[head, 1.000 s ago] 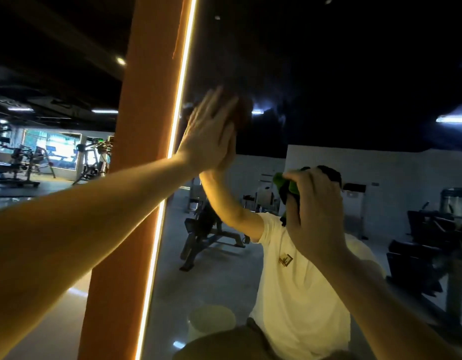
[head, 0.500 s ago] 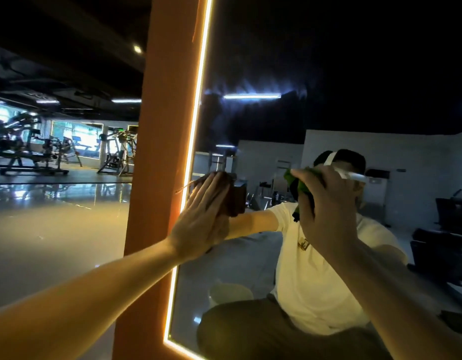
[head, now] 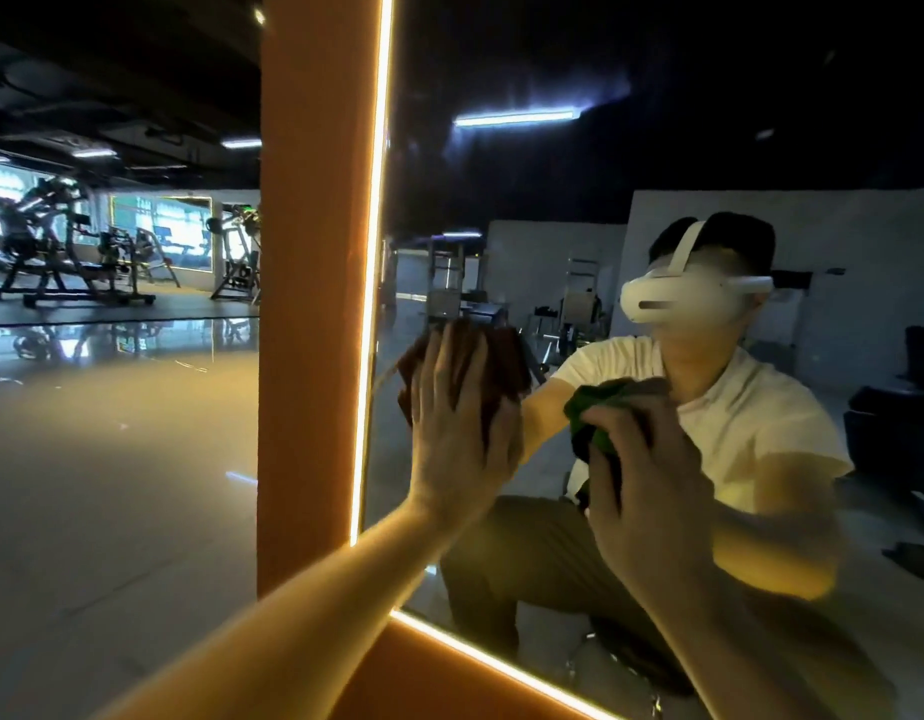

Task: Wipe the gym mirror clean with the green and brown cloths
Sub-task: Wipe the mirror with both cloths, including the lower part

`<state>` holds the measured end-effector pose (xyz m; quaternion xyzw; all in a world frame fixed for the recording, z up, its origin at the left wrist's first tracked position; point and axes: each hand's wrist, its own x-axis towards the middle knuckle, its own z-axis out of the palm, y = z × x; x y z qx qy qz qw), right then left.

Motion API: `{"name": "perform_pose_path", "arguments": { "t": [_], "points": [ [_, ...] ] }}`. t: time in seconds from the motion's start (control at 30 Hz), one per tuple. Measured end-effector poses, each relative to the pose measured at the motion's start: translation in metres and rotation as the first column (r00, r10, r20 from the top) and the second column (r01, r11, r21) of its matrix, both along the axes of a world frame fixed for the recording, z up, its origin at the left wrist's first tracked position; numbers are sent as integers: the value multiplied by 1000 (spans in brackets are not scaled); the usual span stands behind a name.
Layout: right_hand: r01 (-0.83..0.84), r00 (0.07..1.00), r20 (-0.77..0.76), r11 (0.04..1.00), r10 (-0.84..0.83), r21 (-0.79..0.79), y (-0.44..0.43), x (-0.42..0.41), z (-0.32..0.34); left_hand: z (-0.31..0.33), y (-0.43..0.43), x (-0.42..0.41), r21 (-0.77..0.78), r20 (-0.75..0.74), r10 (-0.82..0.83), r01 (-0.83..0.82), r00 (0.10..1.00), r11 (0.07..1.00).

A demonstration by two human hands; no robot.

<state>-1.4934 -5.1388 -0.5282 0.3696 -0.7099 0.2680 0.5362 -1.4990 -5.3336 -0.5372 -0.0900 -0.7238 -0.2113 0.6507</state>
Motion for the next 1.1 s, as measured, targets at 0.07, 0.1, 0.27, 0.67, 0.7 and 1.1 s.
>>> {"name": "perform_pose_path", "arguments": {
  "t": [0.07,0.1,0.27,0.67,0.7,1.1],
  "points": [
    [3,999,42,1000,-3,-1,-3,3,-23,-54,20,9,-44,86,-48,52,995,998],
    [-1,998,67,1000,2,-19,-4,3,-34,-78,26,13,-88,131,-60,72,990,994],
    [3,995,100,998,4,-62,-10,6,-55,-108,1,21,-282,174,-13,63,985,957],
    [-90,977,190,995,94,-29,10,11,-63,-15,-52,-7,130,-8,20,-19,1000,991],
    [-111,974,195,993,116,-36,14,11,-64,-34,-45,-6,167,-18,20,-17,1000,986],
    [-171,971,170,985,171,-15,-28,18,-75,-124,-34,24,-183,236,9,35,972,982]
  ]
}}
